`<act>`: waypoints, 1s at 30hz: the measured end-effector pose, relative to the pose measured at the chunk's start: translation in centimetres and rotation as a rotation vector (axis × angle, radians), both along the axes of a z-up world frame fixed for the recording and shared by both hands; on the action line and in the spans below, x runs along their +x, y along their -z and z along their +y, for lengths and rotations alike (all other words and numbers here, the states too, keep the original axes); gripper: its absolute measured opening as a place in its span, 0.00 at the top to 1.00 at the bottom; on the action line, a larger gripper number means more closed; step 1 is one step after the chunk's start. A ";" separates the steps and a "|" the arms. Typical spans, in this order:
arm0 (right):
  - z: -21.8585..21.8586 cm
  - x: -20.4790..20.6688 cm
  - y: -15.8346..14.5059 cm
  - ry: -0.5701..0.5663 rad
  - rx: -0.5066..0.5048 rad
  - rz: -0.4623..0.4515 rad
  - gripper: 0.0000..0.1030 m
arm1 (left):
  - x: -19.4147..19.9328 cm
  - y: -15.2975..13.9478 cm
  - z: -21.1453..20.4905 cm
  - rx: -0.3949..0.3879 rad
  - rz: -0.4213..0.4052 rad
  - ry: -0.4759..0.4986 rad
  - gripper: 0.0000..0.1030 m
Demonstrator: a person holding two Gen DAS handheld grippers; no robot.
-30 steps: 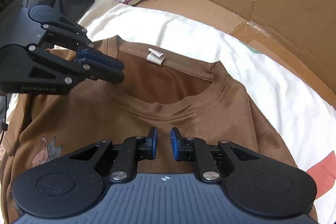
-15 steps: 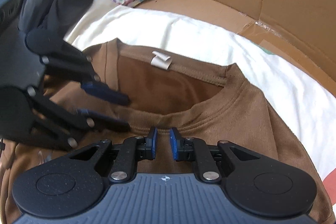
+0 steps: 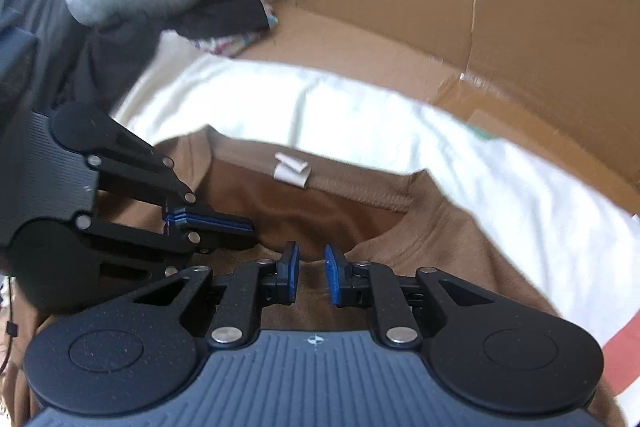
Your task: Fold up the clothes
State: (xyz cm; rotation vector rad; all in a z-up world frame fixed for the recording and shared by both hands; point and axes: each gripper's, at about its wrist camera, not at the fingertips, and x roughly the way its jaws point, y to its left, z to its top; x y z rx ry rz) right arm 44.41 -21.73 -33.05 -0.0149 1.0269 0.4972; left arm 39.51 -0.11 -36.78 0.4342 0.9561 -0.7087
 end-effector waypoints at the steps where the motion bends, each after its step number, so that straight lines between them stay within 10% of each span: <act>1: -0.4 0.0 -0.3 0.004 0.001 -0.004 0.76 | 0.0 -0.5 0.7 -0.012 -0.006 -0.027 0.91; 11: -6.5 -1.0 -3.4 0.058 -0.048 -0.049 0.73 | -1.4 -4.7 10.7 -0.003 -0.026 -0.257 0.60; 22: -14.0 -3.6 -4.5 0.148 -0.110 -0.046 0.68 | -2.2 -5.9 17.8 -0.018 0.041 -0.469 0.55; 30: -17.3 -5.7 -4.0 0.216 -0.122 -0.020 0.68 | -1.6 -3.7 19.5 -0.178 0.174 -0.596 0.55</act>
